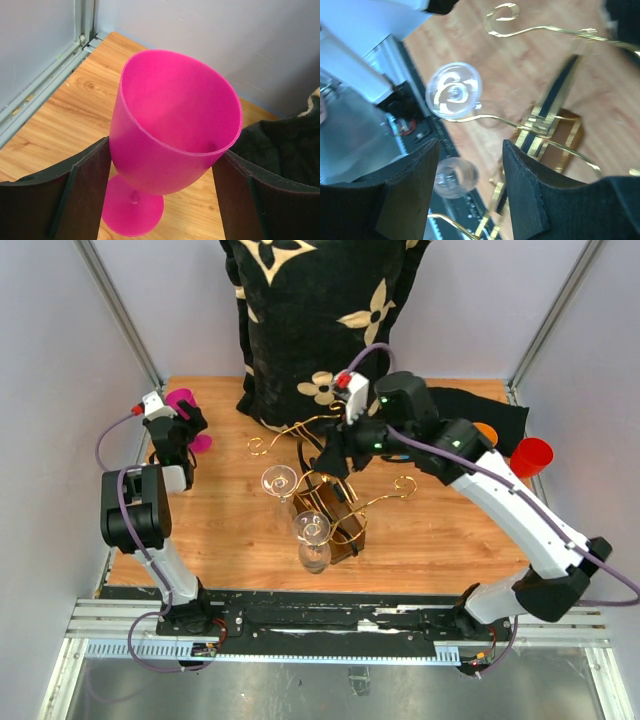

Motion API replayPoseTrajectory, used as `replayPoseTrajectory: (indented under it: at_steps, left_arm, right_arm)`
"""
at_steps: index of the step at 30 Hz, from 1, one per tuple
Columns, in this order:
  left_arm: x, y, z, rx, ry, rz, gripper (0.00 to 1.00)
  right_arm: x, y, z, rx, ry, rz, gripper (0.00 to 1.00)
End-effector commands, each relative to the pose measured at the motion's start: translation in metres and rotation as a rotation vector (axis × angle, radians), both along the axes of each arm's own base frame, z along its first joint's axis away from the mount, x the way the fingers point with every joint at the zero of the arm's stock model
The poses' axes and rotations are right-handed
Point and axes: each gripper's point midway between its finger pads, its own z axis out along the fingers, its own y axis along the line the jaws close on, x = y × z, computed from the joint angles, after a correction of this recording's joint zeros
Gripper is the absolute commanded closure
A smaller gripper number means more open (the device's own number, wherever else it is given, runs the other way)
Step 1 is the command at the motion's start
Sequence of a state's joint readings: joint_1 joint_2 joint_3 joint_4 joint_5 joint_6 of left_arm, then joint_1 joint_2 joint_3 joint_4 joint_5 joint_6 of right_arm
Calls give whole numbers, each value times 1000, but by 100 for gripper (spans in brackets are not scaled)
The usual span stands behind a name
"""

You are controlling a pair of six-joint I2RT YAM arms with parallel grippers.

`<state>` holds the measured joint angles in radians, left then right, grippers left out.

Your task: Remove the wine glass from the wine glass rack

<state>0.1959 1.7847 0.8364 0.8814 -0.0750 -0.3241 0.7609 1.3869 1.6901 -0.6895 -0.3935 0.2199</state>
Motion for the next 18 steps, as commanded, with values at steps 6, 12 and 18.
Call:
replayPoseTrajectory:
  at_steps: [6,12,18]
  left_arm:
    - [0,1,-14,-53,17,16,28]
    - [1,3,-20,-66,51,30,25]
    - [3,2,-19,-68,66,25,13]
  right_arm:
    - [-43,59,1,63,214,149,47]
    - [-34,73,-19,2,254,125,47]
    - [-22,80,-39,-40,267,91,47]
